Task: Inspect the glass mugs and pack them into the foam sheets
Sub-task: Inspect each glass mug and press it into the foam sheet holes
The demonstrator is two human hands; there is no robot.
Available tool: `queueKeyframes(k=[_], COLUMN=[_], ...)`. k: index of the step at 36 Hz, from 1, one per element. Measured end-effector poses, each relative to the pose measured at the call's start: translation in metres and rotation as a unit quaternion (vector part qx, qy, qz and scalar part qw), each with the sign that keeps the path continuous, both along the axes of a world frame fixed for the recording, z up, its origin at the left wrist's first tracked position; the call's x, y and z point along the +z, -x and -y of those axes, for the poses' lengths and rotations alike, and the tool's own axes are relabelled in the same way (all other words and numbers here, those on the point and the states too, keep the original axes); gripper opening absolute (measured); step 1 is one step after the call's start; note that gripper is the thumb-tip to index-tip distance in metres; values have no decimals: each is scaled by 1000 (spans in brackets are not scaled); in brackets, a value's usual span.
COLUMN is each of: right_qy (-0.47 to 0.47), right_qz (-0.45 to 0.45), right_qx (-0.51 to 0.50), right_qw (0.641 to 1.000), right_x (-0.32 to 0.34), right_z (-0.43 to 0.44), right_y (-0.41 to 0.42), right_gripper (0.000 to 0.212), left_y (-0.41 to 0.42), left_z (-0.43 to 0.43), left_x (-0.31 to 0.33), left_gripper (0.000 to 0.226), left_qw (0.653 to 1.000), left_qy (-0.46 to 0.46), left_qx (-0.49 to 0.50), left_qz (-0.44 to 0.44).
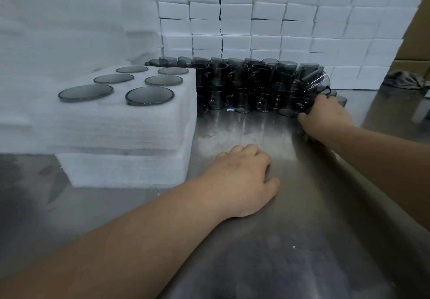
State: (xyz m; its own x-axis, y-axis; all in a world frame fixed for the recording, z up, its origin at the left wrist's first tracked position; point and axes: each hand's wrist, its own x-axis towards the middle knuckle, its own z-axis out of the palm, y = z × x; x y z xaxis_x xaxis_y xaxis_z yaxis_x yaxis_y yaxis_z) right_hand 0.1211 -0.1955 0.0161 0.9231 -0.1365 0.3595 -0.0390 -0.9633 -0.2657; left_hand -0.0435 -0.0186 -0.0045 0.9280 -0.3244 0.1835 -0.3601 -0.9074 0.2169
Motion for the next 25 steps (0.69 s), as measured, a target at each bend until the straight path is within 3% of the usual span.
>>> queueKeyframes(k=[6,10,14,18,21,25], right_qy=[-78,-152,-245,-296,-301,-342], right_qz=[134,197,164,108,88,68], right_qx=[44,141,256,357,389,406], right_qw=[987,958,921,879,866,845], right_x=[13,17,14,7,2,-3], right_z=[-3,-9,-25,-40,-41,-32], right_y=[32,80,131,156,158,151], right_gripper=[36,20,15,15,22,30], left_y=[0,0,2,1,3,3], left_z=[-1,1,1,2,3,4], left_x=[0,4,9,11,13,16], left_gripper=[41,53,59,65,57,60], left_qw=[1000,993,947,884,855,844], left_qy=[19,119,309,465,518,534], left_qx=[3,18,41,39,14,-1], left_qz=[-2,16,75,25,-22,-48])
